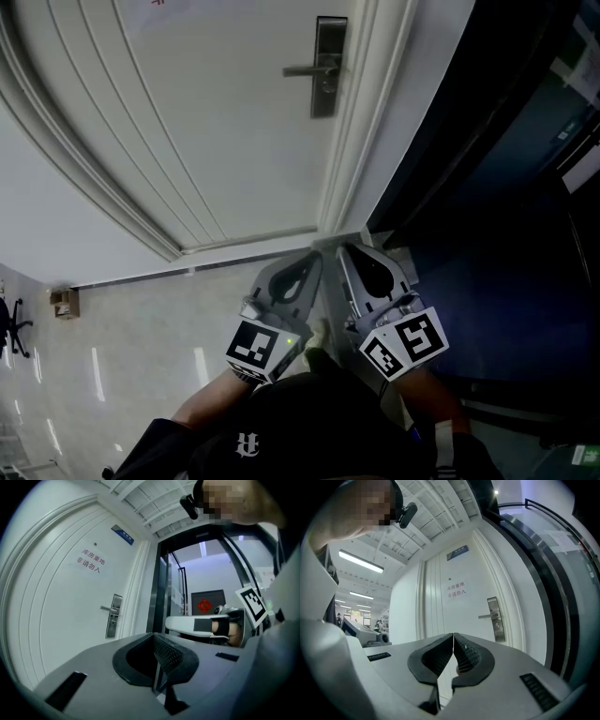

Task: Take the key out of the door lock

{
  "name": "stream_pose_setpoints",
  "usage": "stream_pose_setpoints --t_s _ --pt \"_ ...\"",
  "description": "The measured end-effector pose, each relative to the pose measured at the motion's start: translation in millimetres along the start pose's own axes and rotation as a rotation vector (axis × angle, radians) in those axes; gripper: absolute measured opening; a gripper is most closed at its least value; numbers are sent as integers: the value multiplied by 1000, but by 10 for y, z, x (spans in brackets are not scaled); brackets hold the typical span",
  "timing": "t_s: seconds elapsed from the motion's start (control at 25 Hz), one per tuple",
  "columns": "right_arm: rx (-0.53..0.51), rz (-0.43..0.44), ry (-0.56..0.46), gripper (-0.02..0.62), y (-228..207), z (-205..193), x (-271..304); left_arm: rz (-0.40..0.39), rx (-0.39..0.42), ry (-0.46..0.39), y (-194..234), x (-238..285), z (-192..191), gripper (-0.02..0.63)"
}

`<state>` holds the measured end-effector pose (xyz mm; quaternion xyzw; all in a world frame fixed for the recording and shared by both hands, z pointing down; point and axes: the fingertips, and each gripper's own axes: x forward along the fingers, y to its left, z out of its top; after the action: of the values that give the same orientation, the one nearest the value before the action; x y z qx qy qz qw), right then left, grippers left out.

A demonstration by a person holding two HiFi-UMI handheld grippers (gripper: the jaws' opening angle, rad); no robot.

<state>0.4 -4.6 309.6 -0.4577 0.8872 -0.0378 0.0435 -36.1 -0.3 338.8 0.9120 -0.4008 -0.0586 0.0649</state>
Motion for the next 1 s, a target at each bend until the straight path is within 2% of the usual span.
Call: stream_pose_setpoints --t_s 0.28,0.48,0.6,0.84,1.0 --pt "-37 34 -22 17 -573 262 390 31 11 -19 265 727 158 6" --pt "-58 51 -46 17 -995 377 630 48 -42 -30 446 1246 197 6" --pt "-57 61 -50 17 -1119 386 731 51 -93 -29 540 1446 196 6" --pt "-62 54 -49 17 -1357 390 864 80 -92 -50 749 1802 261 6" --pt "-57 29 -62 17 -1543 415 944 85 -122 -56 941 2030 263 6"
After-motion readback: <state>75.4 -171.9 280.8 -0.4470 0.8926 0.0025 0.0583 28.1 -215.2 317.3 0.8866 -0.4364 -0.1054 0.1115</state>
